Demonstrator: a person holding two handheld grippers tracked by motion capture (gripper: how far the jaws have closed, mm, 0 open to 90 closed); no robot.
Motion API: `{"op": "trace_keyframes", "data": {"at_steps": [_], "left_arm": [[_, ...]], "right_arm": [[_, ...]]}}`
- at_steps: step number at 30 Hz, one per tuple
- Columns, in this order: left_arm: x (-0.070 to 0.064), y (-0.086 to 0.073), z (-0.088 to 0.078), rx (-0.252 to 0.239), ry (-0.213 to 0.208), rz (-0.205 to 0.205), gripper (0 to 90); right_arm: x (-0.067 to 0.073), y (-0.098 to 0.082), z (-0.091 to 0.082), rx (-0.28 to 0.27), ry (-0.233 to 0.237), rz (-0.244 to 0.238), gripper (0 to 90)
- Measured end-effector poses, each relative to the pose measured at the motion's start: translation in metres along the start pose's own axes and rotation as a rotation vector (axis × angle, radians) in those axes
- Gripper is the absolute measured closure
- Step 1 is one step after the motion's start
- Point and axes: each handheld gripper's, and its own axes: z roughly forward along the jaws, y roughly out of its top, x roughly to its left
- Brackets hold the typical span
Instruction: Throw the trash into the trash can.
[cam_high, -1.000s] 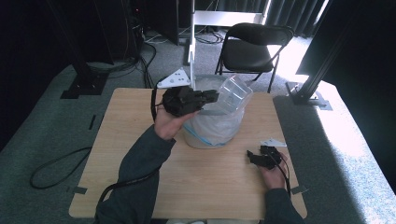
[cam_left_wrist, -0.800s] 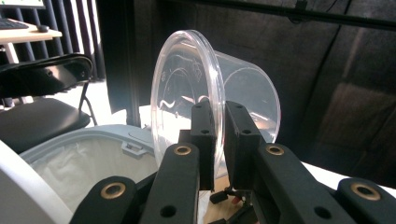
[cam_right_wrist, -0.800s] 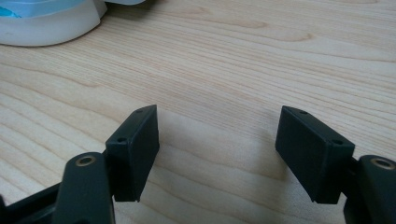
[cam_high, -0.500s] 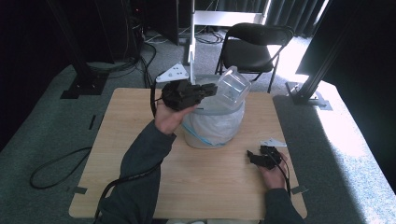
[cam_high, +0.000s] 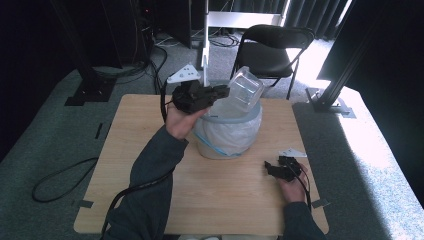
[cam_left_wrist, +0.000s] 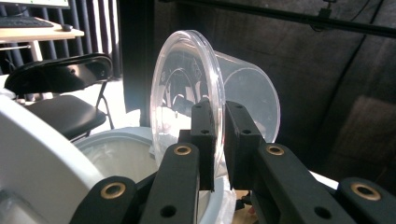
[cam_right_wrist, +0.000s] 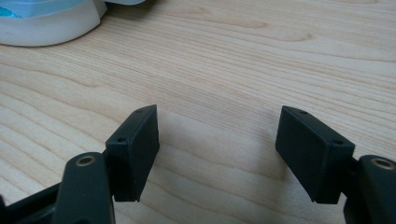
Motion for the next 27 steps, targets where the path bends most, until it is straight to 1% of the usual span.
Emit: {"op": "trace_keyframes", "data": {"at_steps": [5, 15, 27], "left_arm": [[0.005, -0.001, 0.0, -0.006, 0.018, -0.016, 83.4], [0.011, -0.002, 0.0, -0.004, 0.058, -0.029, 83.4], [0.014, -0.002, 0.0, -0.002, 0.082, -0.027, 83.3]], "right_arm": [[0.0, 0.0, 0.0, 0.0, 0.0, 0.0, 29.3], [0.0, 0.0, 0.0, -0.001, -0.001, -0.002, 29.3], [0.0, 0.0, 0.0, -0.001, -0.001, -0.001, 29.3]]}}
